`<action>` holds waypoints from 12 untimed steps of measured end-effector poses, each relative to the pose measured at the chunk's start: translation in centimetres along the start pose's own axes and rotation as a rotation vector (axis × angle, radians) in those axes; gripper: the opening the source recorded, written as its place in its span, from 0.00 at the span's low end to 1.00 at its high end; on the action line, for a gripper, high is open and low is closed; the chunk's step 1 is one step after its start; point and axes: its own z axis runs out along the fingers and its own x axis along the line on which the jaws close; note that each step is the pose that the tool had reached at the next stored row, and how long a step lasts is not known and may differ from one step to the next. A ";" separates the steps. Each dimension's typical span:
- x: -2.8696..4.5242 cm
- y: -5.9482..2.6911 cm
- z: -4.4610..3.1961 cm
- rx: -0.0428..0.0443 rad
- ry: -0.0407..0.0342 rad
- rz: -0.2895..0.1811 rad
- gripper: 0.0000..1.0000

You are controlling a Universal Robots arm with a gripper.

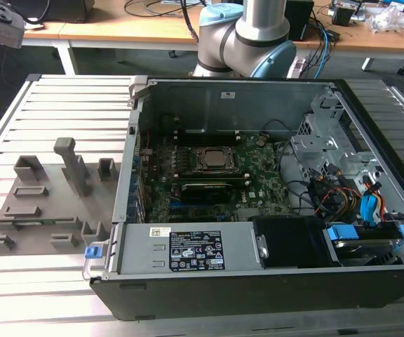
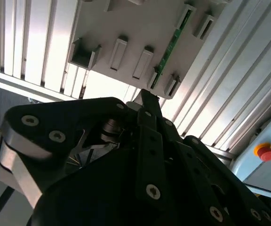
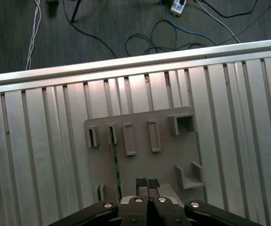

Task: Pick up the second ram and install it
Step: 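Pick up the second ram and move it above second insertion slot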

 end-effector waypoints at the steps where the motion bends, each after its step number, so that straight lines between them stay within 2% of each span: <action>1: 0.00 0.00 0.00 0.0001 -0.0001 0.000 0.11; 4: 0.00 0.00 0.00 0.0001 -0.0002 0.002 0.11; 5: 0.00 0.00 0.01 0.0001 -0.0002 0.003 0.17; 6: 0.00 0.00 0.00 0.0002 -0.0002 0.004 0.30; 10: 0.00 0.00 0.13 0.0002 -0.0003 0.005 0.30; 12: 0.01 -0.08 0.58 0.0002 -0.0003 0.005 0.30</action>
